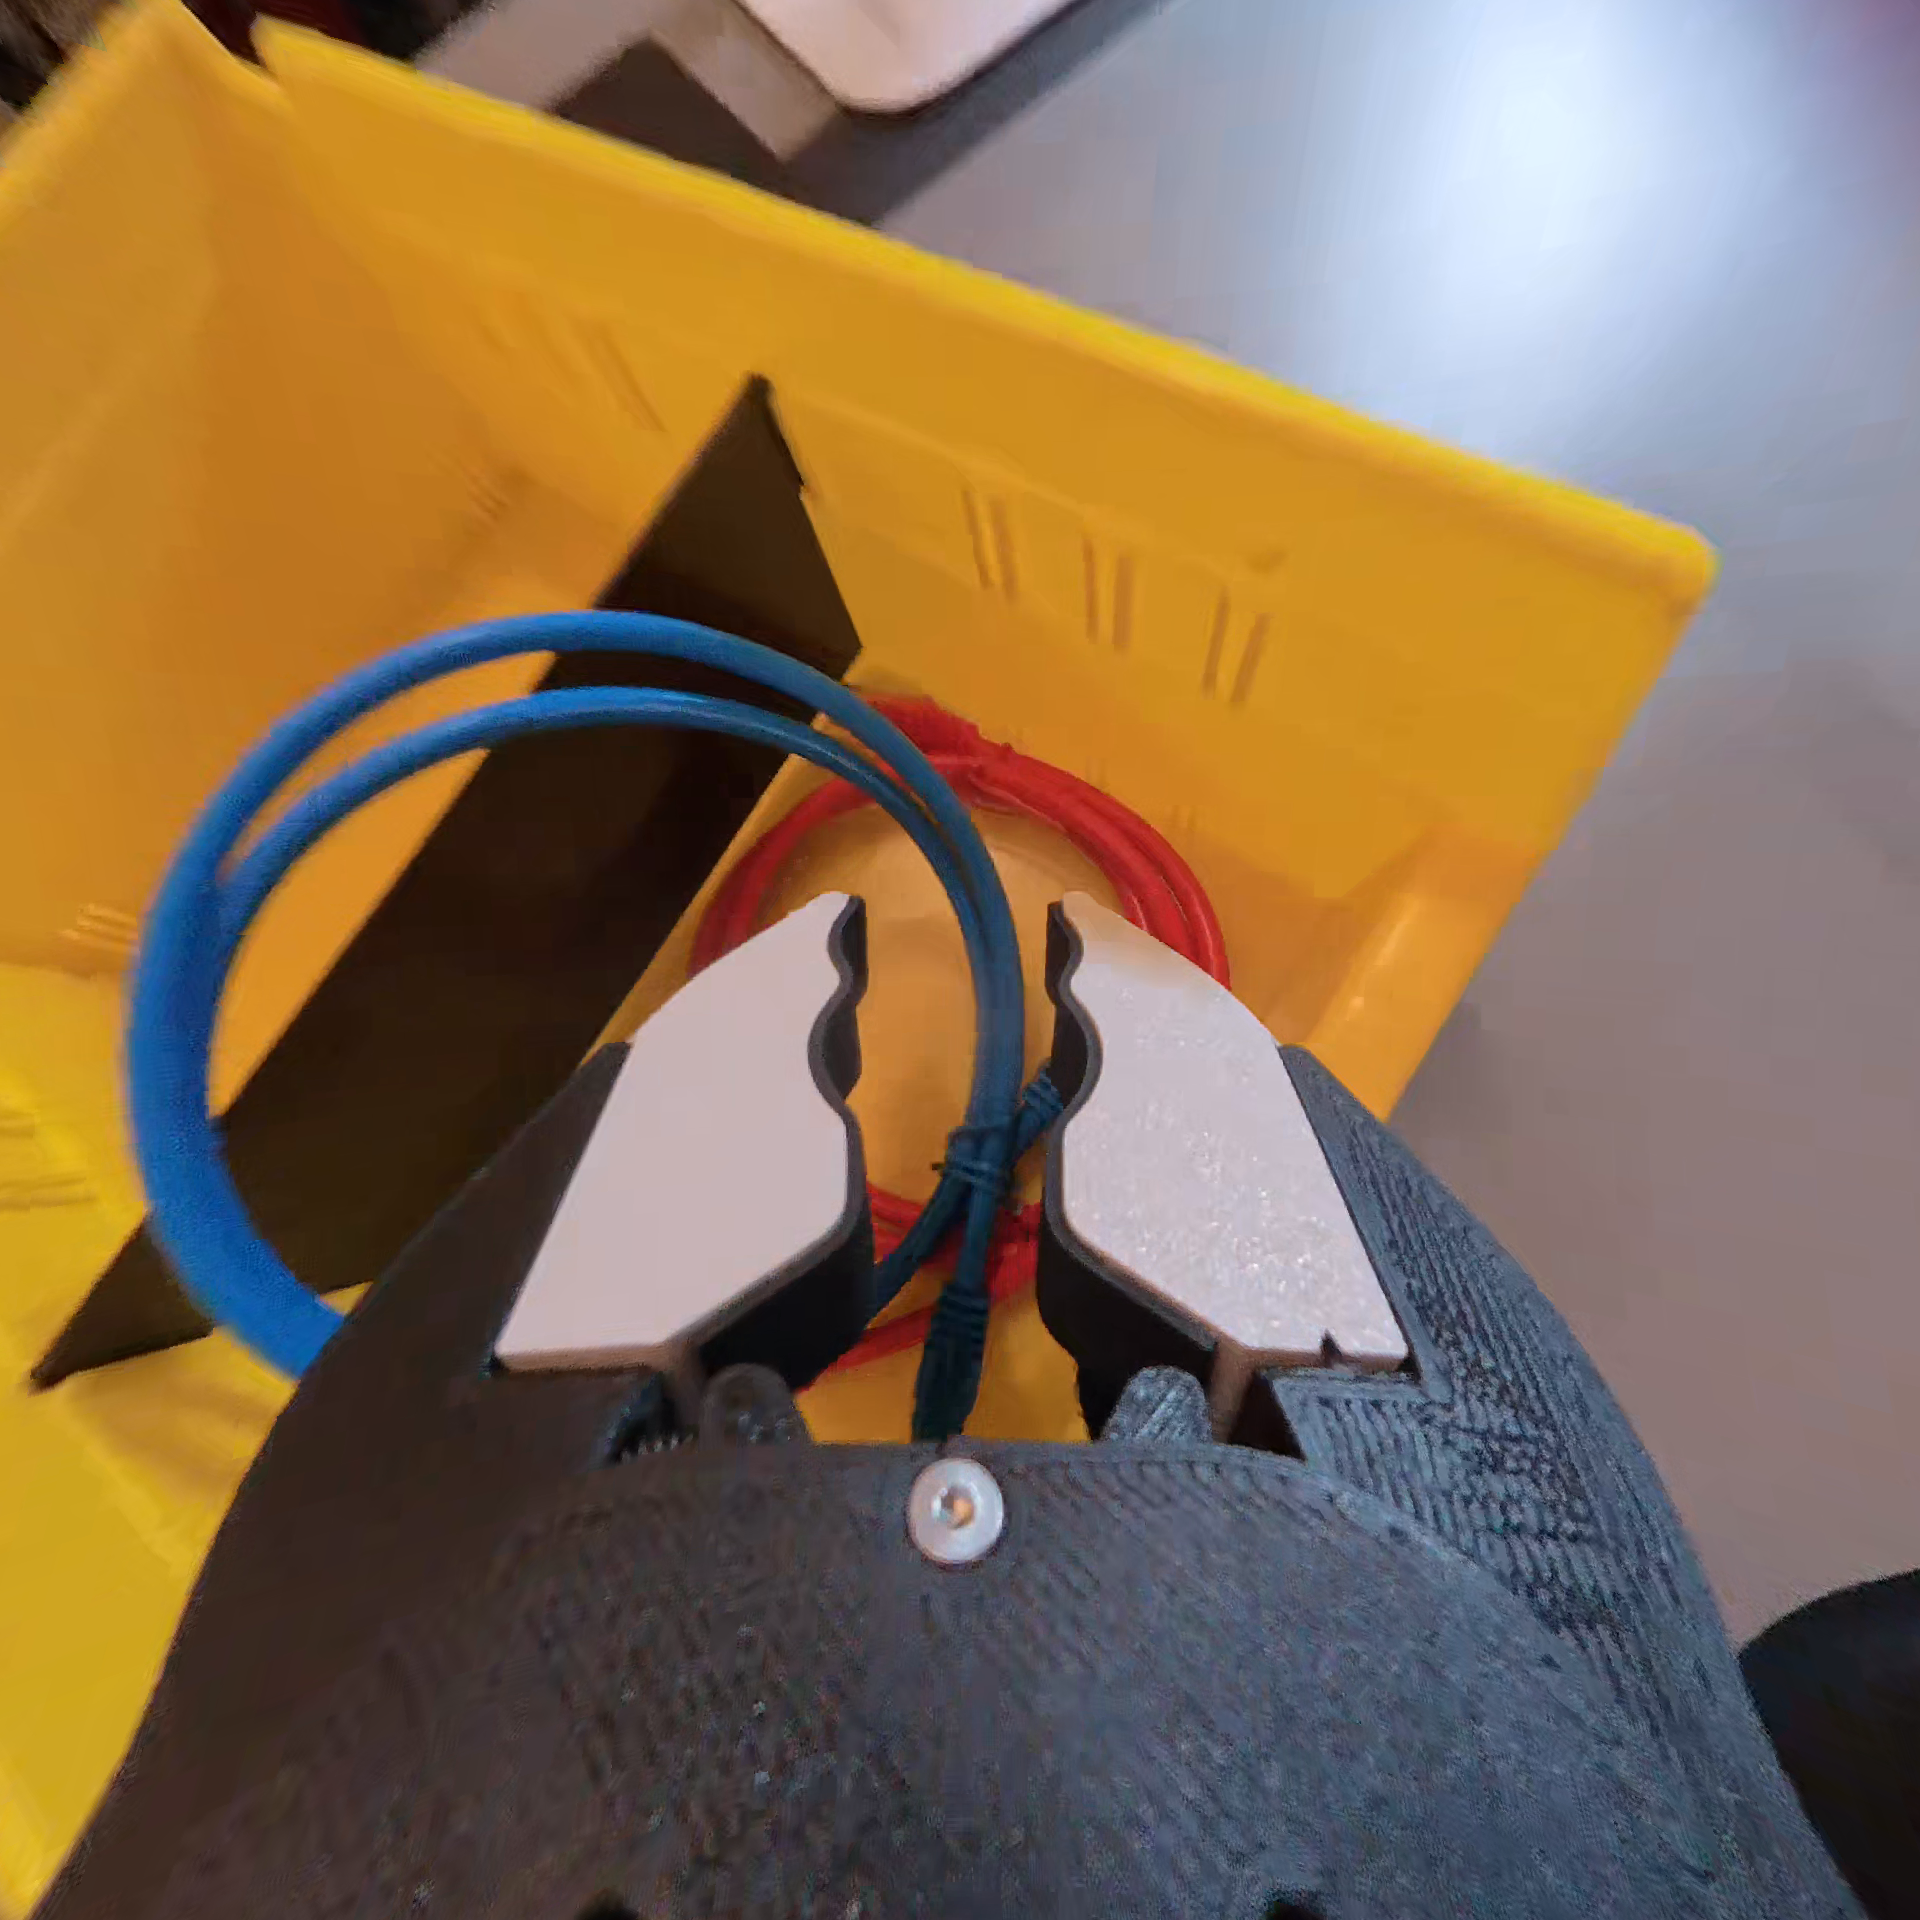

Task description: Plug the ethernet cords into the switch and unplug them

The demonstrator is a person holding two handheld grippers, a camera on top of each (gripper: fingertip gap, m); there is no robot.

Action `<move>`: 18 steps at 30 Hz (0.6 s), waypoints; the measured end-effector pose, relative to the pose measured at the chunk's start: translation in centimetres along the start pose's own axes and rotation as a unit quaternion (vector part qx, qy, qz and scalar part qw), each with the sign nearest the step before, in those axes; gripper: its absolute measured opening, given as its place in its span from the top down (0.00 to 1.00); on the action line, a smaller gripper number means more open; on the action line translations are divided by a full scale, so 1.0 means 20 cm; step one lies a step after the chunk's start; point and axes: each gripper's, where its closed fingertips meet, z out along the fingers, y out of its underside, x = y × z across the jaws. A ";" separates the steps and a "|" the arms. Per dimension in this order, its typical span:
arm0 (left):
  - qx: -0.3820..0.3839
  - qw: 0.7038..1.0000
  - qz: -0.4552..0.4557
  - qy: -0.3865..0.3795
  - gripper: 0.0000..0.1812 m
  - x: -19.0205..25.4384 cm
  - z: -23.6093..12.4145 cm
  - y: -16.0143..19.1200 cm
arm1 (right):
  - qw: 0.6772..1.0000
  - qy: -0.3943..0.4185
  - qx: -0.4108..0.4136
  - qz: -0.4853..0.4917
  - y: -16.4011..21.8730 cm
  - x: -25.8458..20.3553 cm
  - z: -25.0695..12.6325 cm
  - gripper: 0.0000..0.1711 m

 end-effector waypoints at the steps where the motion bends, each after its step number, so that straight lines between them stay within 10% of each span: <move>1: -0.024 1.000 0.006 -0.007 0.84 0.00 0.04 0.03 | 1.000 -0.004 0.000 -0.003 0.00 -0.01 0.00 0.87; 8: -0.095 0.994 0.050 -0.007 0.93 0.01 0.10 0.08 | 1.000 -0.013 -0.003 -0.011 0.00 -0.04 0.00 0.87; 18: 0.153 0.986 0.056 -0.024 0.97 0.16 -0.45 -0.44 | 1.000 0.024 0.002 0.005 0.00 0.06 -0.02 0.87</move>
